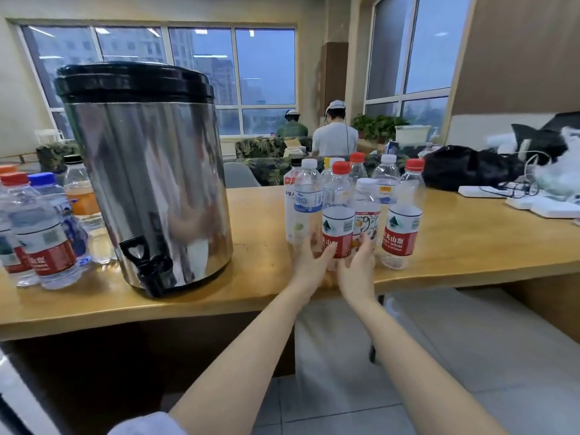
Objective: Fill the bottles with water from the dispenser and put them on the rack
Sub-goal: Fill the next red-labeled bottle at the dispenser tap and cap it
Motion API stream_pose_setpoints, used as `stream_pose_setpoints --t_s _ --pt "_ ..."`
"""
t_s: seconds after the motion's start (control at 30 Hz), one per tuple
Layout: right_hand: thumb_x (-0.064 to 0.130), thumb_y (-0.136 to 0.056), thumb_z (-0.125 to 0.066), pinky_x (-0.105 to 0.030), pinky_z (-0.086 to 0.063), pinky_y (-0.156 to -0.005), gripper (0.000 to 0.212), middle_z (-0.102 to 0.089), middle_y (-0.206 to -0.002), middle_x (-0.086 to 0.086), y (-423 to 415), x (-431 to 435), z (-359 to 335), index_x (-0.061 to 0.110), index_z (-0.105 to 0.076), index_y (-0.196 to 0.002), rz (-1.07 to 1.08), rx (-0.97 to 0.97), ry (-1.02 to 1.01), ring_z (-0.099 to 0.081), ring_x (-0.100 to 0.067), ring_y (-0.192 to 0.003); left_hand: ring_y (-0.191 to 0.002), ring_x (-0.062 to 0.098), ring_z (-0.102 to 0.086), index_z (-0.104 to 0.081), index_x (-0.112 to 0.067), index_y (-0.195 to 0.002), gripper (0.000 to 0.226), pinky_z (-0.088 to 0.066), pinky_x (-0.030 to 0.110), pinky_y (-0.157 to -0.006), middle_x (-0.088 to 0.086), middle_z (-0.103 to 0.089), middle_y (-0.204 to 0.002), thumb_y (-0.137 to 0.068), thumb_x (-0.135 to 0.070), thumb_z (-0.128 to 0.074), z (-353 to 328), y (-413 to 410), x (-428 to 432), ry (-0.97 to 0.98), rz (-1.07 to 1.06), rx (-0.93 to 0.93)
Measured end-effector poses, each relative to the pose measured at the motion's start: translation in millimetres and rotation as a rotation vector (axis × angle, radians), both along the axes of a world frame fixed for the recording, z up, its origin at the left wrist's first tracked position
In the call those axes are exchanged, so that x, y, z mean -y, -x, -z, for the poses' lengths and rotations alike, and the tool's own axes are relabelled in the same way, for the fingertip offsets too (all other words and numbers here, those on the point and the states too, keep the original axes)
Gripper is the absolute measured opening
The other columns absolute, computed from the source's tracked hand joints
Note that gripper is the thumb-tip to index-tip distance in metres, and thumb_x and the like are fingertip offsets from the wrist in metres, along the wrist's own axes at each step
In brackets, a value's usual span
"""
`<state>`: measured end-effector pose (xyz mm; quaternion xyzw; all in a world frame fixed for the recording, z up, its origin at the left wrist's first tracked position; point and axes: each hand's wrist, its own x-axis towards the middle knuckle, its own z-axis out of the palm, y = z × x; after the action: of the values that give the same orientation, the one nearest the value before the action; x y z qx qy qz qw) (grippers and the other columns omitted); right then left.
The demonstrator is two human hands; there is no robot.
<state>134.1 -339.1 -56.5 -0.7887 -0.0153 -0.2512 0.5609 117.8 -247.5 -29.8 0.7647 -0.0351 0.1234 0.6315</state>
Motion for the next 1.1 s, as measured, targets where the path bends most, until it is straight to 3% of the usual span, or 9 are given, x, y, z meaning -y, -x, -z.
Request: stream_pose_setpoints --t_s 0.2,0.3,0.43,0.5,0.6,0.73,0.9,1.0,1.1 --pt "0.002 -0.094 -0.049 -0.040 -0.019 -0.118 0.057 -0.033 -0.151 -0.011 3.1 3.1 -4.6 0.014 -0.034 -0.148 0.031 -0.024 0.189 -0.023 -0.028 -0.143 -0.123 0.019 -0.051 -0.043 -0.023 -0.142 0.067 -0.043 0.035 -0.104 -0.004 -0.051 -0.127 -0.085 -0.045 -0.071 6.8 -14.7 -2.5 -0.114 -0.056 -0.016" --pt "-0.006 -0.093 -0.045 -0.025 -0.034 -0.105 0.047 -0.050 -0.137 -0.009 16.6 -0.6 -7.3 0.010 -0.049 -0.138 -0.067 0.031 0.144 -0.045 -0.021 -0.129 -0.115 0.017 -0.052 -0.051 -0.024 -0.125 0.075 -0.049 0.036 -0.097 -0.004 -0.053 -0.117 -0.065 -0.058 -0.081 8.6 -10.0 -13.5 -0.184 -0.214 -0.001" --pt "-0.002 -0.095 -0.045 -0.014 -0.044 -0.080 0.034 -0.066 -0.112 -0.001 33.3 -14.7 -11.6 0.015 -0.062 -0.118 -0.247 0.047 0.144 -0.059 -0.011 -0.102 -0.091 -0.006 -0.059 -0.046 -0.024 -0.119 0.067 -0.048 0.011 -0.072 -0.018 -0.060 -0.100 -0.067 -0.034 -0.088 9.0 28.8 -41.5 -0.064 -0.192 0.123" --pt "0.013 -0.101 -0.043 -0.023 -0.050 -0.069 0.021 -0.068 -0.089 -0.001 39.5 -23.9 -20.6 0.021 -0.062 -0.098 -0.273 0.073 0.069 -0.064 -0.014 -0.079 -0.091 -0.006 -0.060 -0.047 -0.029 -0.117 0.061 -0.051 0.013 -0.073 -0.021 -0.061 -0.098 -0.070 -0.031 -0.086 12.7 55.6 -64.3 -0.127 -0.231 0.205" --pt "0.049 -0.101 -0.031 -0.030 -0.047 -0.054 0.052 -0.061 -0.064 -0.006 50.4 -37.0 -45.7 0.015 -0.058 -0.074 -0.275 0.124 -0.020 -0.058 -0.018 -0.056 -0.089 0.000 -0.060 -0.043 -0.037 -0.113 0.059 -0.054 0.024 -0.074 -0.022 -0.060 -0.092 -0.070 -0.031 -0.083 17.3 93.3 -99.6 -0.325 -0.322 0.239" --pt "0.077 -0.085 -0.010 -0.038 -0.049 -0.064 0.091 -0.062 -0.063 -0.010 71.5 -66.5 -86.4 0.004 -0.061 -0.065 -0.198 0.139 0.416 -0.060 -0.024 -0.062 -0.090 0.008 -0.062 -0.046 -0.030 -0.123 0.063 -0.056 0.031 -0.072 -0.013 -0.062 -0.100 -0.070 -0.034 -0.080 24.8 124.4 -138.1 -0.680 -0.484 0.305" --pt "0.065 -0.097 -0.016 -0.036 -0.041 -0.079 0.071 -0.053 -0.086 -0.009 86.8 -101.8 -97.8 0.010 -0.058 -0.085 -0.058 -0.066 0.907 -0.054 -0.028 -0.088 -0.101 0.019 -0.062 -0.046 -0.019 -0.134 0.078 -0.048 0.031 -0.082 -0.001 -0.062 -0.112 -0.067 -0.036 -0.083 32.3 151.0 -176.4 -1.122 -0.667 0.312" --pt "0.050 -0.099 -0.024 -0.030 -0.034 -0.063 0.057 -0.052 -0.078 -0.008 85.6 -116.8 -83.0 0.010 -0.059 -0.078 -0.140 -0.019 0.904 -0.050 -0.026 -0.078 -0.088 0.009 -0.061 -0.047 -0.026 -0.124 0.066 -0.048 0.021 -0.070 -0.011 -0.063 -0.098 -0.068 -0.030 -0.081 40.3 163.4 -196.1 -0.878 -0.438 0.219" --pt "0.052 -0.097 -0.024 -0.034 -0.023 -0.051 0.060 -0.050 -0.062 -0.009 83.6 -128.0 -67.9 0.009 -0.046 -0.061 -0.310 0.167 0.928 -0.048 -0.028 -0.063 -0.099 0.011 -0.065 -0.053 -0.027 -0.119 0.057 -0.055 0.021 -0.084 -0.009 -0.067 -0.105 -0.070 -0.021 -0.083 49.0 171.4 -215.2 -0.374 0.008 -0.098"
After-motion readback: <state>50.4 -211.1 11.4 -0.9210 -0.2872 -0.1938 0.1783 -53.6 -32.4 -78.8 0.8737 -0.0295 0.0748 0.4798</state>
